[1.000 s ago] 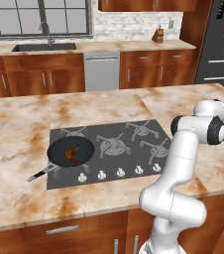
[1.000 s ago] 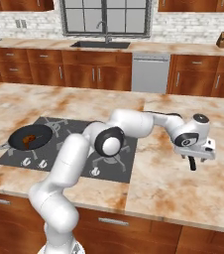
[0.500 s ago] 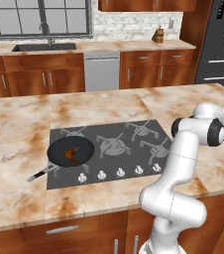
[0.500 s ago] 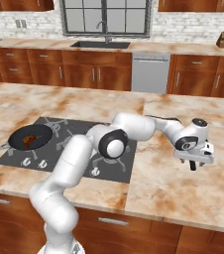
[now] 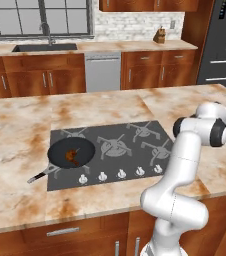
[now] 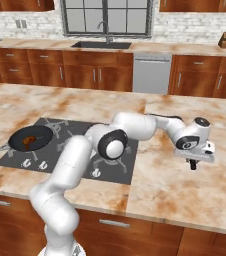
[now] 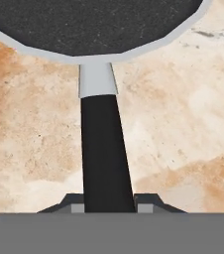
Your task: Place both pans onto different burners. Then place the tomato and the chicken drumstick on different pans.
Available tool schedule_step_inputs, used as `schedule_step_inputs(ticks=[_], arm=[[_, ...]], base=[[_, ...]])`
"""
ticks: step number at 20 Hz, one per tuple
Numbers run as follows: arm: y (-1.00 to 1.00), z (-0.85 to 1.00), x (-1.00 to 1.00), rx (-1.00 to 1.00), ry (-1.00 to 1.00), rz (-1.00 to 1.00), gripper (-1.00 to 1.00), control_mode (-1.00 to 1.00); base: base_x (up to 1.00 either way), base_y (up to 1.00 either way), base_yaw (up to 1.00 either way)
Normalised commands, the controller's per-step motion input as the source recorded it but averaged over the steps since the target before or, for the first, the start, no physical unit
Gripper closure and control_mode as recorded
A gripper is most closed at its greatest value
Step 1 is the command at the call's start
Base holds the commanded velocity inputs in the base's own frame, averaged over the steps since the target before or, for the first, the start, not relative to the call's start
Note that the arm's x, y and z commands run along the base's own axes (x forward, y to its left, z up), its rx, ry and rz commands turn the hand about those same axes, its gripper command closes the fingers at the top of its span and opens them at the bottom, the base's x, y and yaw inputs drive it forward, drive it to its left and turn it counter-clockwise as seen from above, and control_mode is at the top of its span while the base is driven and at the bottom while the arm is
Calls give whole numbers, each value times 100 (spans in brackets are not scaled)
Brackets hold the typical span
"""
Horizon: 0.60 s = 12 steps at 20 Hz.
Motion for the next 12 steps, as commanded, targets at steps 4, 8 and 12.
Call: schedule_step_inputs(ticks=[4,8,12], arm=[[71,28,-39,-8,-14,14,100,-100],[90,25,-41,-14,-14,18,100,-100],[99,7,-24,-16,-9,26,100,-100]], base=[[0,0,0],[0,0,0],[0,0,0]])
